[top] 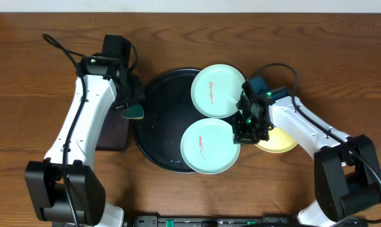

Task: Clean dirty plates on tray and stack at the side
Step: 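Move the right gripper to the lower light-blue plate's rim, then grip the light-blue plate's rim with the right gripper and tilt it up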

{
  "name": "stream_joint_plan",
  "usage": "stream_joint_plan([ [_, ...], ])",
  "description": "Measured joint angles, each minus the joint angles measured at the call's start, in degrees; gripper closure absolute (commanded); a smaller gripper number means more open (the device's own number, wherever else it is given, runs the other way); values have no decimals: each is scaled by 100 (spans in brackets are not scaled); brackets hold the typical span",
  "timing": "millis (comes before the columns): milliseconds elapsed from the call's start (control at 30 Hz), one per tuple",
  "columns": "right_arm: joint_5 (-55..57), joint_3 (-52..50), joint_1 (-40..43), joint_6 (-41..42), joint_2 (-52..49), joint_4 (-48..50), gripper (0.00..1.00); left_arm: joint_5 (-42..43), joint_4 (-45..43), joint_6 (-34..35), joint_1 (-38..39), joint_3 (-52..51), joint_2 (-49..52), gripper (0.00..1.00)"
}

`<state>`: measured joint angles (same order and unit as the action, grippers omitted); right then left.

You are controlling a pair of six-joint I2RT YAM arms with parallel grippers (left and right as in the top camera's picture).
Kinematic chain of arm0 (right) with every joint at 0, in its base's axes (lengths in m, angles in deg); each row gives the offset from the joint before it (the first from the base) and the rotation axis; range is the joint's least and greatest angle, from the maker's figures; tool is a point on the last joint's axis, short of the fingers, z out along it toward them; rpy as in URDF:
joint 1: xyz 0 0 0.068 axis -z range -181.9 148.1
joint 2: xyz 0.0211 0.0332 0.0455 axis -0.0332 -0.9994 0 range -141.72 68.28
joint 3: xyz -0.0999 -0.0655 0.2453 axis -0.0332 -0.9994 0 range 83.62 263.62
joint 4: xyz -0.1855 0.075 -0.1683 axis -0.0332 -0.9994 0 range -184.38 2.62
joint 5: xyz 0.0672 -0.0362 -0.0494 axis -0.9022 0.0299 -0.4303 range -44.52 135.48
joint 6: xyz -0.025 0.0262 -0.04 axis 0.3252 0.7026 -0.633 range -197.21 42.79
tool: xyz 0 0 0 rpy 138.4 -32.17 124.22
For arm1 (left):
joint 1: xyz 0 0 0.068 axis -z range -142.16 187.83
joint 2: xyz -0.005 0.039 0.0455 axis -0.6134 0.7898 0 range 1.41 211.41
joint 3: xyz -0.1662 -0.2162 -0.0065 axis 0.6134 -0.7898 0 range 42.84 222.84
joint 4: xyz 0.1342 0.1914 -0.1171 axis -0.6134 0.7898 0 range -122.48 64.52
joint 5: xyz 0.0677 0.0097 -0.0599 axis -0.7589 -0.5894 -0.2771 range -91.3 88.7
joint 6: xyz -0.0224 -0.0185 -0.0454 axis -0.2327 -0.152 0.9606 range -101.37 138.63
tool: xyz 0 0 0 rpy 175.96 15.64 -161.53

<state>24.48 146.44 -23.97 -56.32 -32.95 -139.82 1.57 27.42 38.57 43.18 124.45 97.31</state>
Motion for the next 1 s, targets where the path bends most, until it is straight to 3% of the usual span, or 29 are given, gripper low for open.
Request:
stream_joint_plan([
  [300, 85, -2, -212, 136, 0, -2, 87, 275, 17, -227, 0, 0, 0, 92],
  [467, 223, -2, -260, 210, 0, 0, 99, 284, 17, -243, 0, 0, 0, 93],
  [1000, 136, 7, -260, 258, 2, 28, 99, 304, 7, -243, 0, 0, 0, 93],
])
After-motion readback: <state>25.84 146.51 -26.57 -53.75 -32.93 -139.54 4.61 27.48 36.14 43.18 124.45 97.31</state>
